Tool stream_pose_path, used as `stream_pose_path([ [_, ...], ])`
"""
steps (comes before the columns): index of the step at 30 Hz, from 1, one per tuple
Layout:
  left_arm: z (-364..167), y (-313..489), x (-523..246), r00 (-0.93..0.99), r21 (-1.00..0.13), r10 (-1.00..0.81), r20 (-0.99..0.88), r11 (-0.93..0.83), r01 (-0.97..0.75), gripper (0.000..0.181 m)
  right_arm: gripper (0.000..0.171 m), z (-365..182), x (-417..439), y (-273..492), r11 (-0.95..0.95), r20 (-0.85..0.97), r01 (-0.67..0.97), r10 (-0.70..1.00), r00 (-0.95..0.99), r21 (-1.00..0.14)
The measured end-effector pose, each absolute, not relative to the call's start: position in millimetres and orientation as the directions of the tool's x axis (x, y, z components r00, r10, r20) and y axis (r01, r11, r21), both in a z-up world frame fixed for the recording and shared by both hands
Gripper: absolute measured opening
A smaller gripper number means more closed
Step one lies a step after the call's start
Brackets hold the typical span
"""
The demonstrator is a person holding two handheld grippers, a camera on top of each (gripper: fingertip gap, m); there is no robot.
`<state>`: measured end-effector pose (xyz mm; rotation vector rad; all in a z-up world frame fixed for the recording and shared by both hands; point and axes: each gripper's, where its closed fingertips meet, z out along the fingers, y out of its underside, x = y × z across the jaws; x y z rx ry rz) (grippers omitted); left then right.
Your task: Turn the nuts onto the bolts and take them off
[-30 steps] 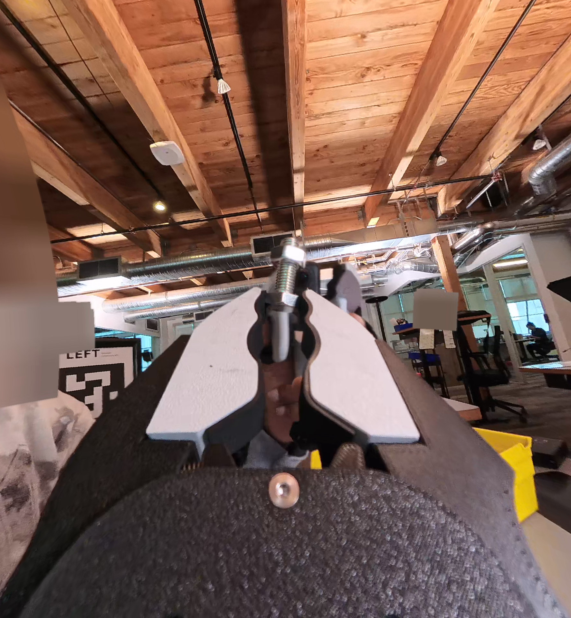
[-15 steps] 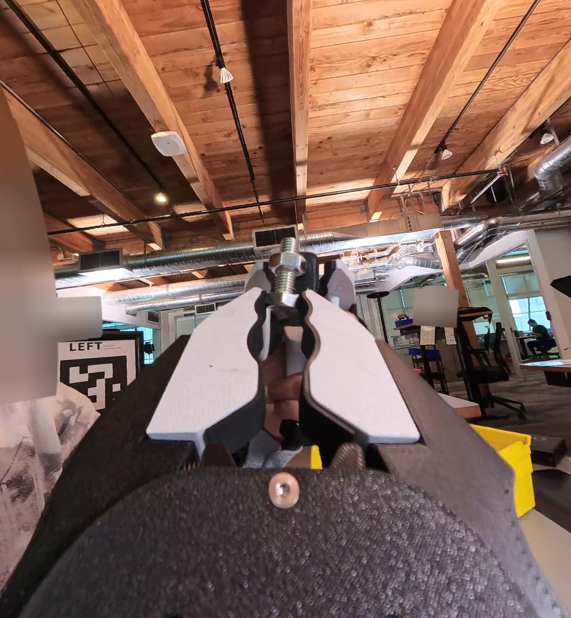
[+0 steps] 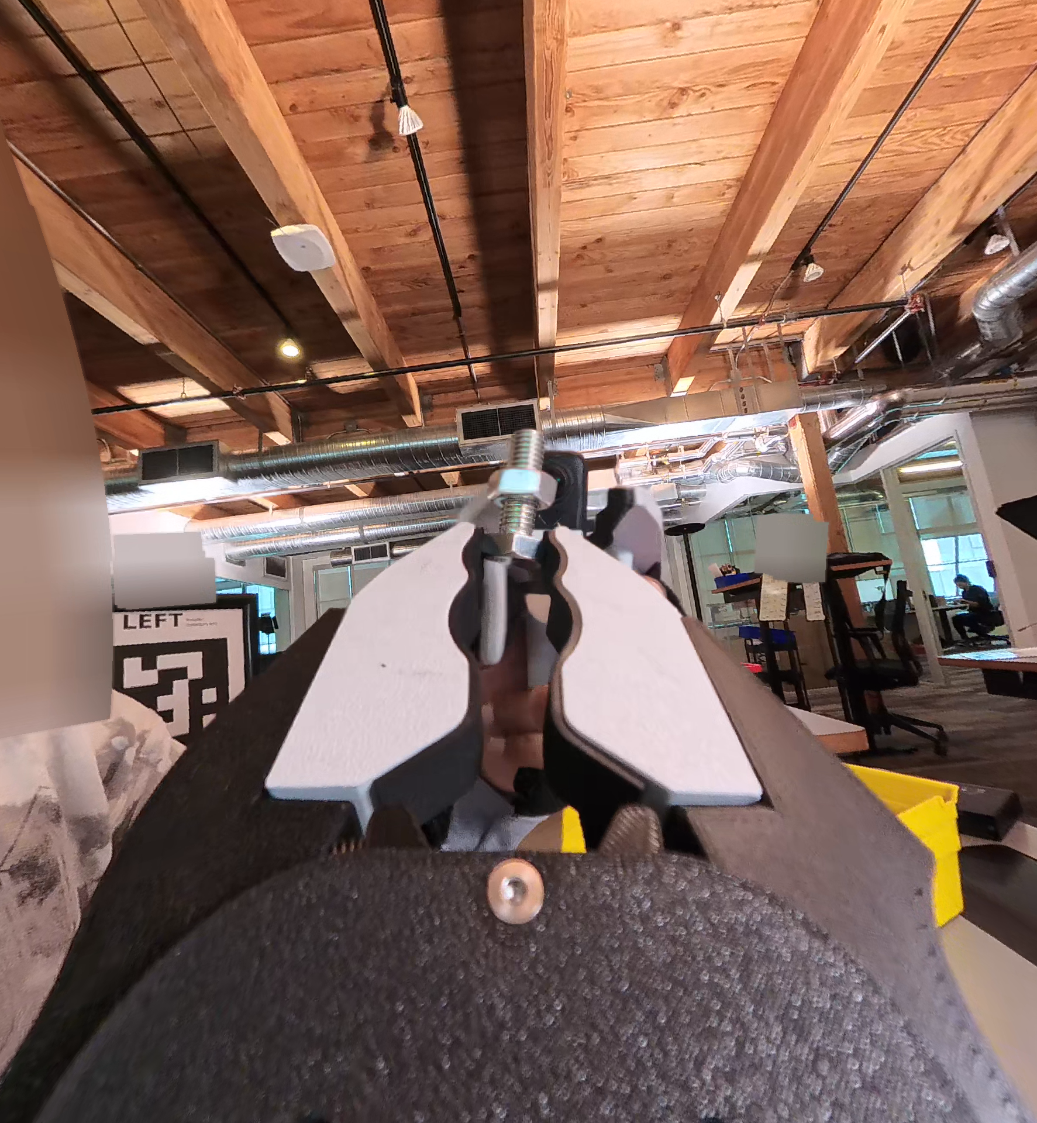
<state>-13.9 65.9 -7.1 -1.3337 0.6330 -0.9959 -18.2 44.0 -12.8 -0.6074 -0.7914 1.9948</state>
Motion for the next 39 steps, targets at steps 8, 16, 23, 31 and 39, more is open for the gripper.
stream_pose_path([
  [8,-7,67,-20,0.492,-0.974,-0.859,0.143,-0.034,0.223,0.03,0.019,-10,-13,46,-0.393,-0.095,-0.559,0.868,-0.487,-0.73],
  [16,-23,88,-34,0.615,-0.986,-0.776,0.141,-0.051,0.162,0.017,0.018,-11,-13,42,-0.383,-0.082,-0.548,0.866,-0.494,-0.744],
  [23,-7,61,-14,0.458,-0.977,-0.878,0.138,-0.046,0.207,0.034,0.018,-13,-16,45,-0.384,-0.099,-0.541,0.871,-0.481,-0.748],
  [31,-12,77,-37,0.589,-0.985,-0.798,0.125,-0.03,0.169,0.024,0.018,-13,-15,42,-0.372,-0.084,-0.535,0.87,-0.486,-0.758],
  [39,-9,85,-65,0.679,-0.983,-0.723,0.13,-0.006,0.182,0.013,0.018,-17,-18,87,-0.285,-0.167,-0.501,0.949,-0.266,-0.817],
])
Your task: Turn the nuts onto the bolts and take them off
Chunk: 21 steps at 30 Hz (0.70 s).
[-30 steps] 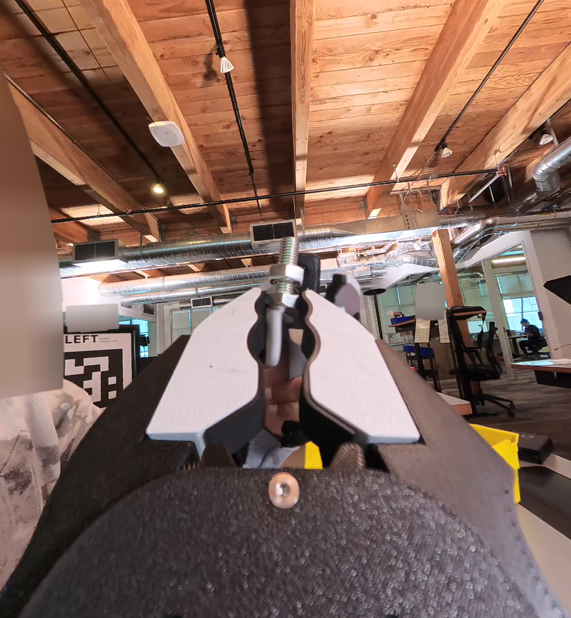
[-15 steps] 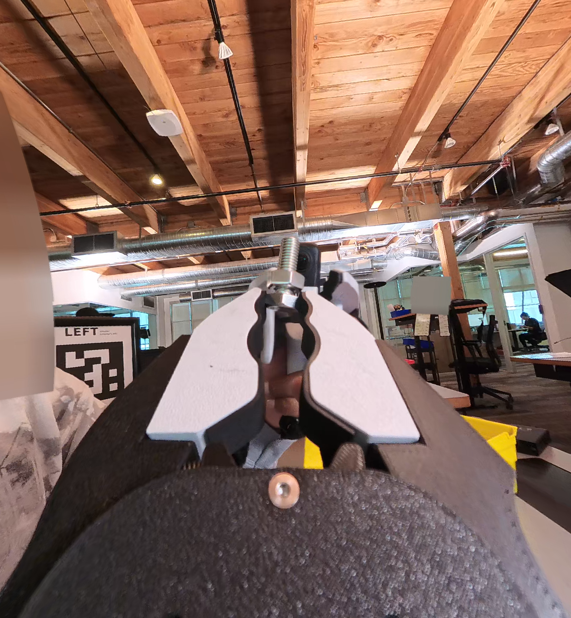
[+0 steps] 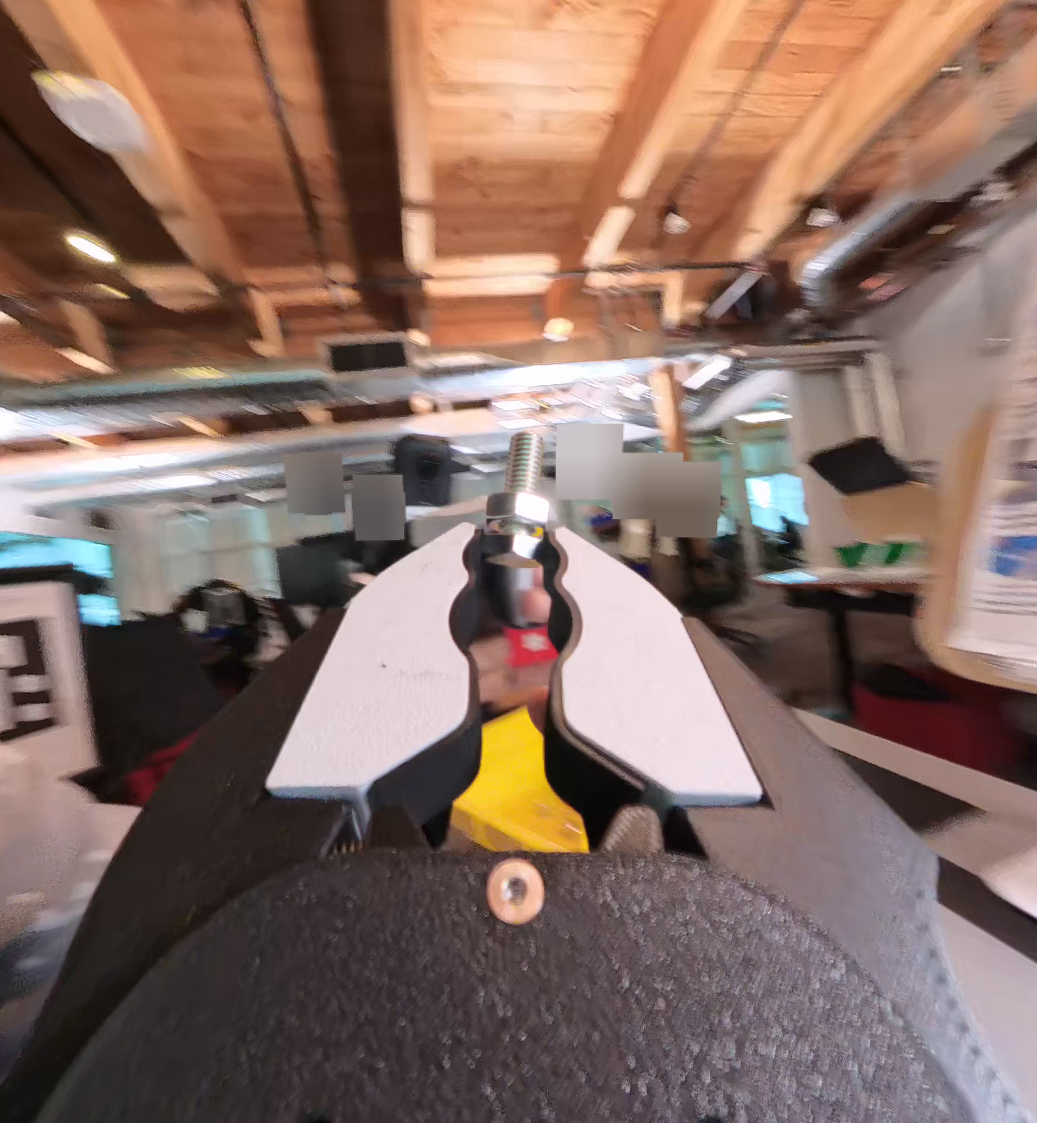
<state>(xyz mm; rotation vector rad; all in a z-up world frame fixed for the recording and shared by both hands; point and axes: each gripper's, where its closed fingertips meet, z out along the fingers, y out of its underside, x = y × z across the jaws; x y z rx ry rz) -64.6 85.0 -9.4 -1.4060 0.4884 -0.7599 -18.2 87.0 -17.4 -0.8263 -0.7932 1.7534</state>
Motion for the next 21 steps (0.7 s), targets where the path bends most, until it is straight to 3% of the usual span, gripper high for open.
stream_pose_path([
  [4,-7,94,-100,0.791,-0.987,-0.602,0.105,0.036,0.159,0.0,0.018,-39,-7,179,-0.068,-0.139,-0.286,0.962,0.236,-0.956],
  [9,-5,97,-135,0.876,-0.99,-0.476,0.079,0.063,0.124,0.0,0.018,-111,16,319,-0.146,-0.04,0.124,0.787,0.615,-0.981],
  [13,0,93,-159,0.929,-0.994,-0.369,0.013,0.1,0.054,0.0,0.019,-193,32,399,-0.344,0.078,0.429,0.698,0.712,-0.835],
  [21,8,84,-189,0.948,-0.988,-0.318,0.026,0.134,0.072,0.0,0.019,-290,35,438,-0.602,0.083,0.585,0.655,0.751,-0.543],
])
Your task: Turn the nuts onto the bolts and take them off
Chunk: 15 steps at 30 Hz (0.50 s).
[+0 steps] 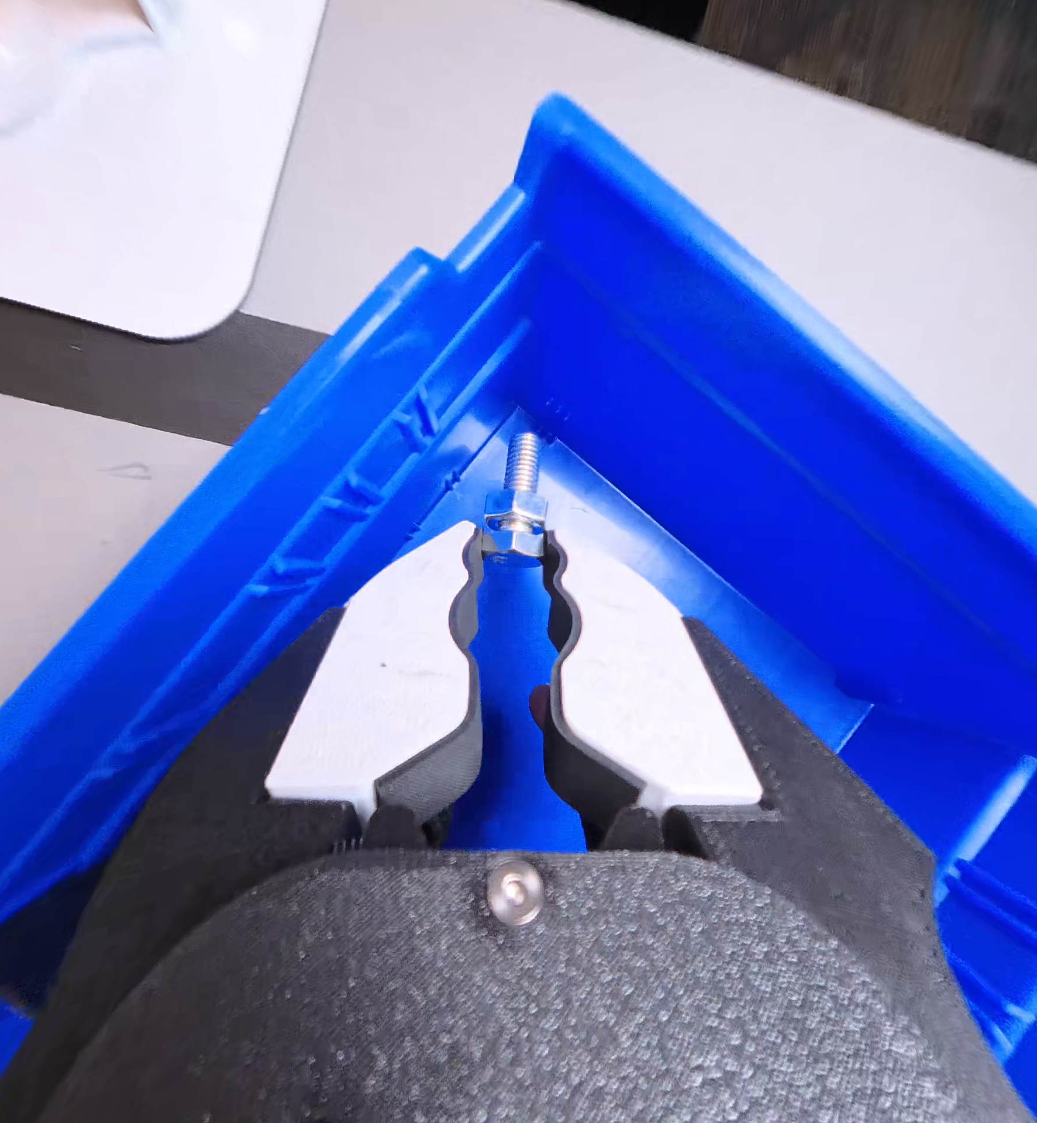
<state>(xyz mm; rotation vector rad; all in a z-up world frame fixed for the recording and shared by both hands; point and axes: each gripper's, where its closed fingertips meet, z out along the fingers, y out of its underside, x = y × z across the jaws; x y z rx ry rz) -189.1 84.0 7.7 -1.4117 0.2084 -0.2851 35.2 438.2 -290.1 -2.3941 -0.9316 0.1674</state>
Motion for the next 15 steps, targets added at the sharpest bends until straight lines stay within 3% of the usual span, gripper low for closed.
stream_pose_path([
  [5,6,85,-193,0.952,-0.991,-0.305,0.004,0.126,0.045,0.0,0.019,-319,36,432,-0.663,0.077,0.639,0.668,0.74,-0.39],
  [8,3,87,-198,0.958,-0.992,-0.288,0.001,0.119,0.037,0.0,0.027,-308,27,426,-0.635,0.041,0.643,0.697,0.716,-0.428],
  [11,2,88,-203,0.959,-0.993,-0.282,0.014,0.112,0.048,0.0,0.034,-274,26,420,-0.581,0.037,0.621,0.714,0.699,-0.525],
  [15,2,83,-220,0.974,-0.994,-0.229,0.004,0.108,0.03,0.002,0.035,-191,12,384,-0.357,0.041,0.504,0.785,0.619,-0.787],
])
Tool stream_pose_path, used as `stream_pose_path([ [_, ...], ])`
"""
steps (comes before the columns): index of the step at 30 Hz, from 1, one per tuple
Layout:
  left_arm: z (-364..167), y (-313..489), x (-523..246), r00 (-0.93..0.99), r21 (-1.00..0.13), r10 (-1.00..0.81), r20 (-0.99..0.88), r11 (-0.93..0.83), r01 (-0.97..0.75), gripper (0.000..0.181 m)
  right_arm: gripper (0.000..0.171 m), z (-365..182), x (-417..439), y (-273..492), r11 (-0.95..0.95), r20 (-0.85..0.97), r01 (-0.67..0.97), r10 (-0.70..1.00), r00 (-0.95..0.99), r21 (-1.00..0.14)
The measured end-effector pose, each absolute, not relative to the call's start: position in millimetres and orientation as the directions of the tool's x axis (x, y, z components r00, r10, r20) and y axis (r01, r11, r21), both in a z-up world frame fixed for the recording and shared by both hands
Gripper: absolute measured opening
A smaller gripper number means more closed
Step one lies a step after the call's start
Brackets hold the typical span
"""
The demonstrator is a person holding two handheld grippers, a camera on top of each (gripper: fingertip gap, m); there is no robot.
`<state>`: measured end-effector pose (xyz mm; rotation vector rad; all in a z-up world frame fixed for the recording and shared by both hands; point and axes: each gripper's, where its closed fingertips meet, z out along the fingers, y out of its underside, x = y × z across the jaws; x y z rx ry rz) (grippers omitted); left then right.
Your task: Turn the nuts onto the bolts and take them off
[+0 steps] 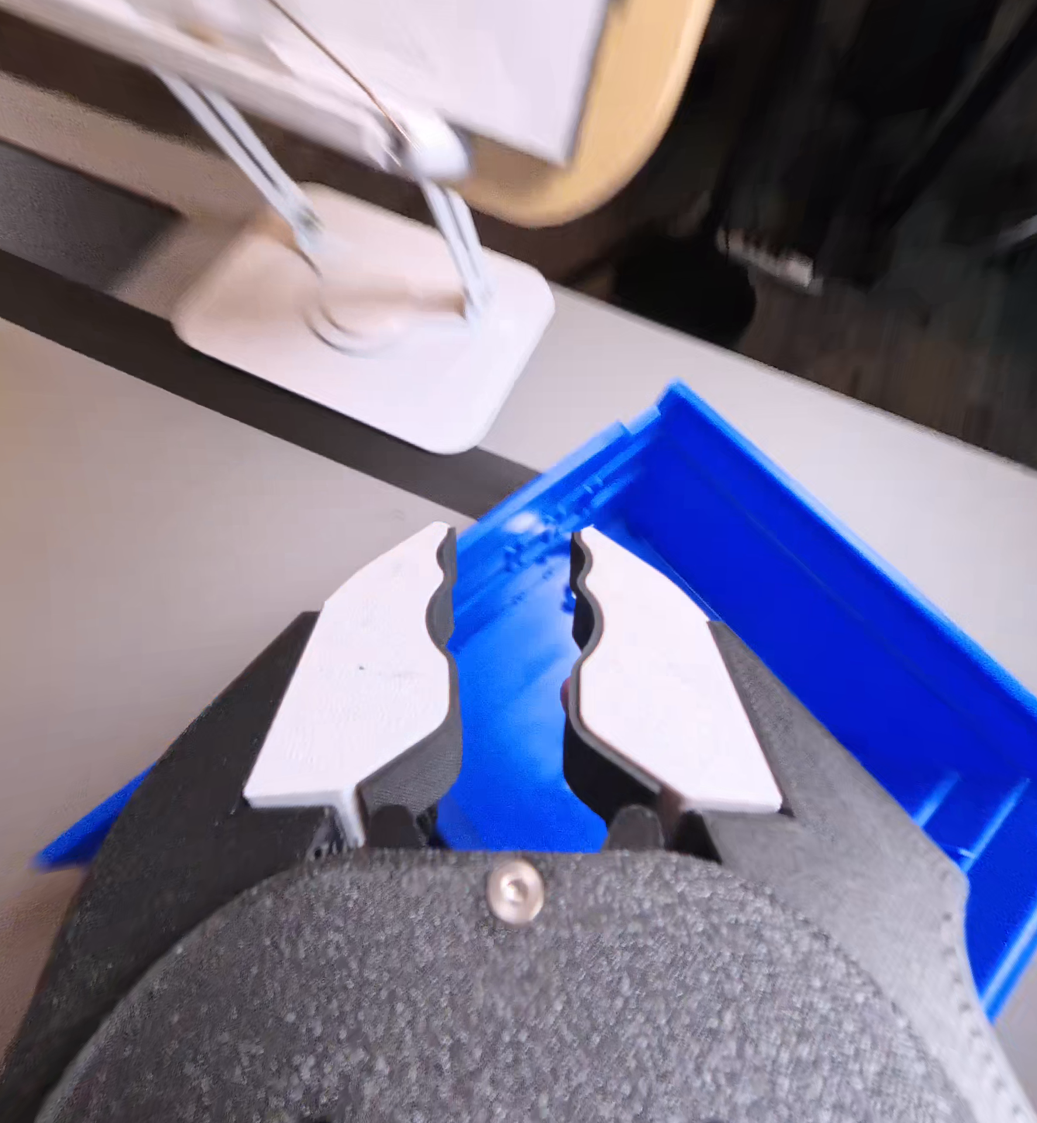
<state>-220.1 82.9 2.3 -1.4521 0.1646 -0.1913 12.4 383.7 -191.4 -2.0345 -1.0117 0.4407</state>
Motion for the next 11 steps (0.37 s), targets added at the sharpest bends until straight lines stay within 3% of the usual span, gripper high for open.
stream_pose_path([
  [2,2,78,-234,0.979,-0.995,-0.205,0.014,0.092,0.034,0.003,0.036,-150,7,340,-0.216,0.035,0.4,0.845,0.534,-0.89],
  [5,-12,76,-258,0.983,-0.999,-0.182,0.028,-0.021,0.025,0.01,0.038,-125,11,263,-0.088,0.048,0.318,0.917,0.397,-0.944],
  [11,-85,95,-340,0.997,-0.9,-0.069,-0.032,-0.431,-0.059,0.017,0.034,-153,29,154,-0.053,-0.001,0.225,0.974,0.226,-0.973],
])
